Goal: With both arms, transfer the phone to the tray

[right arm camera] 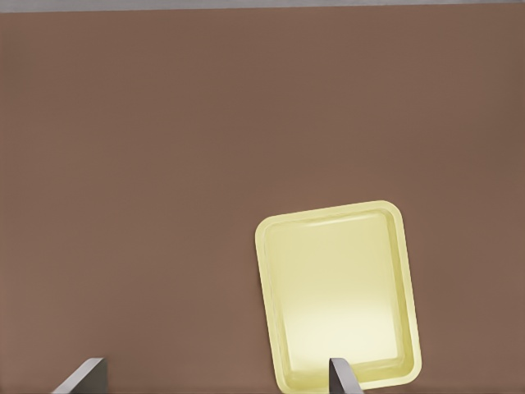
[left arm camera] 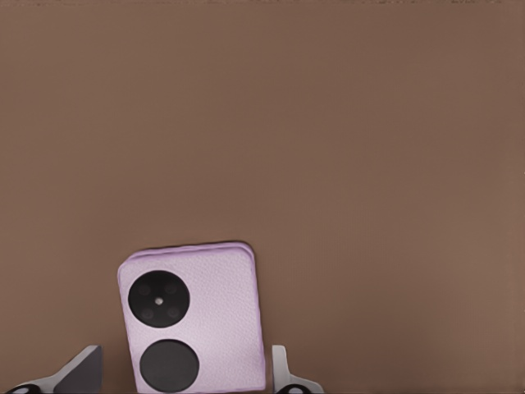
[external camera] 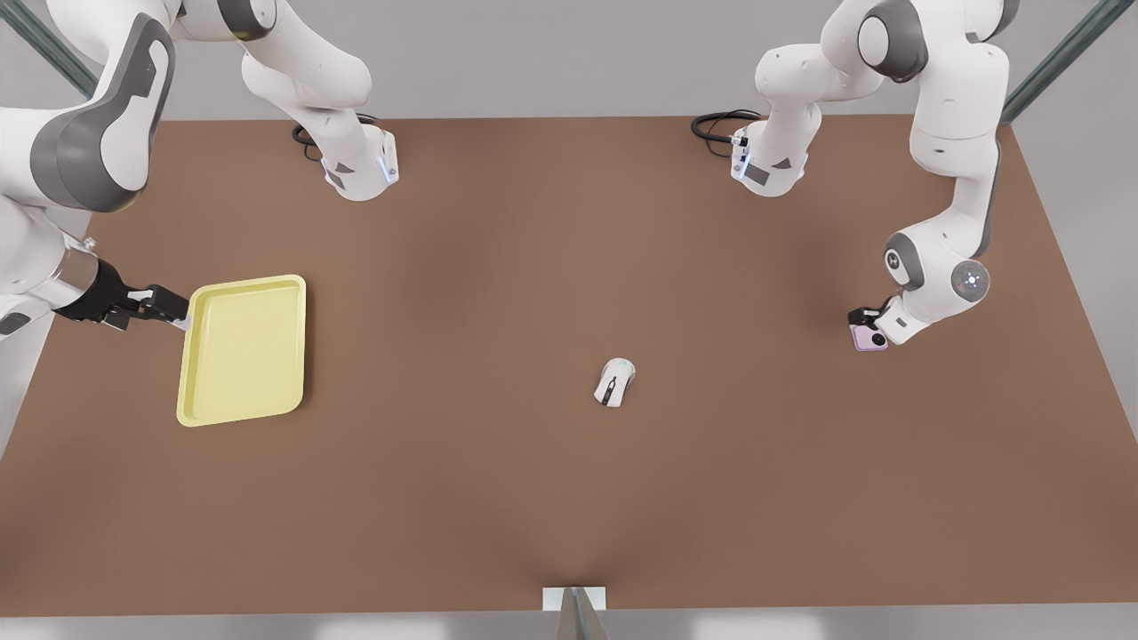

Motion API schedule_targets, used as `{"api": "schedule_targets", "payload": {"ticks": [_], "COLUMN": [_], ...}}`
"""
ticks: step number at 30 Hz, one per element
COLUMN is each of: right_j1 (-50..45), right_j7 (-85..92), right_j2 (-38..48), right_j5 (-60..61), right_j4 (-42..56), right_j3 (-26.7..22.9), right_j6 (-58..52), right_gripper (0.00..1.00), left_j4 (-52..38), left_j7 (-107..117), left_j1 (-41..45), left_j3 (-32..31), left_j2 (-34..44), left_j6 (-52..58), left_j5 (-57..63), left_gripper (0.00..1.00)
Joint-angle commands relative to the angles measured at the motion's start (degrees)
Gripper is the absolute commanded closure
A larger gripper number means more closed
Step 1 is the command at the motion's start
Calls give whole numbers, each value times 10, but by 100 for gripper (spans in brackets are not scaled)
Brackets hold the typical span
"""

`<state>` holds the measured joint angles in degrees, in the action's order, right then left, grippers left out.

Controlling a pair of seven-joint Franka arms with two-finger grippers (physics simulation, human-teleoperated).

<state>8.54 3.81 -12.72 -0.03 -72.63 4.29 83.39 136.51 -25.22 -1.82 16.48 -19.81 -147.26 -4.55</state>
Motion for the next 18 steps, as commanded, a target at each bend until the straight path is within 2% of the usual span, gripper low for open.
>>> {"api": "schedule_targets", "payload": {"ticks": [1, 9, 12, 18], "right_j1": [-3, 0, -1, 5], "right_j7": [0, 1, 1, 1], "right_j2": [1, 1, 1, 2], "right_j5": [0, 0, 0, 1], "right_j4": [0, -1, -1, 0], "right_j3": [0, 0, 0, -2], "right_j6": [-1, -1, -1, -2], "right_gripper": [0, 0, 0, 0], "left_j4": [0, -1, -3, -3], "left_j7": [-57, -57, -57, -57], "left_j1": [1, 1, 1, 1], "left_j3": [-1, -1, -1, -2], "left_j2": [0, -18, -22, -24], "left_j6": [-3, -19, -19, -19], "left_j5": [-20, -20, -20, -20], "left_gripper": [0, 0, 7, 12]}}
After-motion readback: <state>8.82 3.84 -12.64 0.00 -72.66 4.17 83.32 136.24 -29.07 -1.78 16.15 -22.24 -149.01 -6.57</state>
